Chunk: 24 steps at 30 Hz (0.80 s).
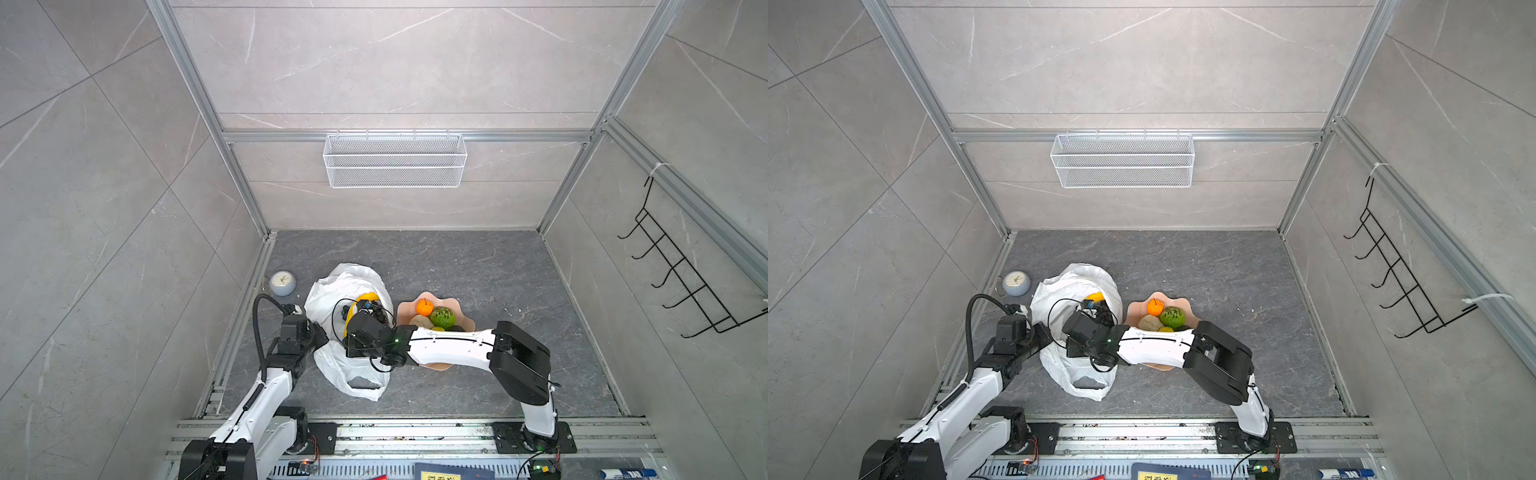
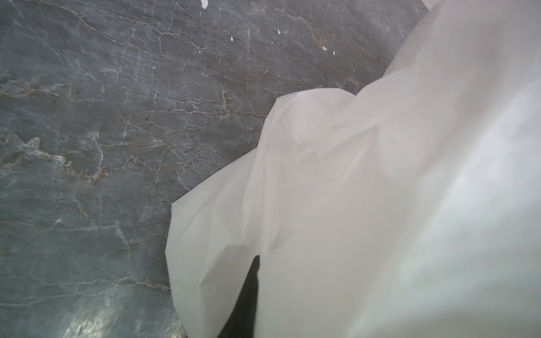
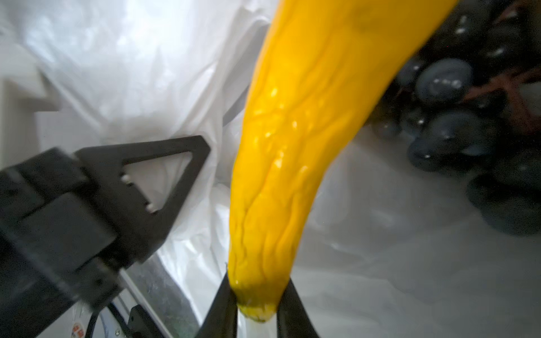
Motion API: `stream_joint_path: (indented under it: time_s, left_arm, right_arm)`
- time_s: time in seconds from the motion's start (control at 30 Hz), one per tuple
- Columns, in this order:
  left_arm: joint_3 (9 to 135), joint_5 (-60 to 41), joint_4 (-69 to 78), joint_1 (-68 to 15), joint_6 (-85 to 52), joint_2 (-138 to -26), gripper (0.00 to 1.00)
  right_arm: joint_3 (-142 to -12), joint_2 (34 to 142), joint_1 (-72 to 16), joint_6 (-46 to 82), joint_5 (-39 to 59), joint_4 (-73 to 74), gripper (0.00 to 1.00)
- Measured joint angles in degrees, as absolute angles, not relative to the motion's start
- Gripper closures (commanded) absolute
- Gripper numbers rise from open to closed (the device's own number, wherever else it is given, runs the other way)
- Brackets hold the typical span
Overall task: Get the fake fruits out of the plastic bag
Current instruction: 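Lift the banana out and carry it over the pink bowl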
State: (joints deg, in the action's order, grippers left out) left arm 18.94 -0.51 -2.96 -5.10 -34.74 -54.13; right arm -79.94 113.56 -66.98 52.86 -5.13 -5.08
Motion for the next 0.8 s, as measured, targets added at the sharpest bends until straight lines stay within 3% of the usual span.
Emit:
stream_joint_path:
  time_s: [0.37,0.8]
  left_arm:
    - [18.9,-0.5,-3.0,-5.1,-34.7,-54.5,0.87]
    - [18.9,-0.5,-3.0,-5.1,-34.7,-54.5,0.87]
  right_arm:
    - [-79.0,108.7,-71.1,44.2,-4.3,-8.8,0.83]
    - [-73.2,99.2,-75.3,40.9,-12.4,-17.0,0.84]
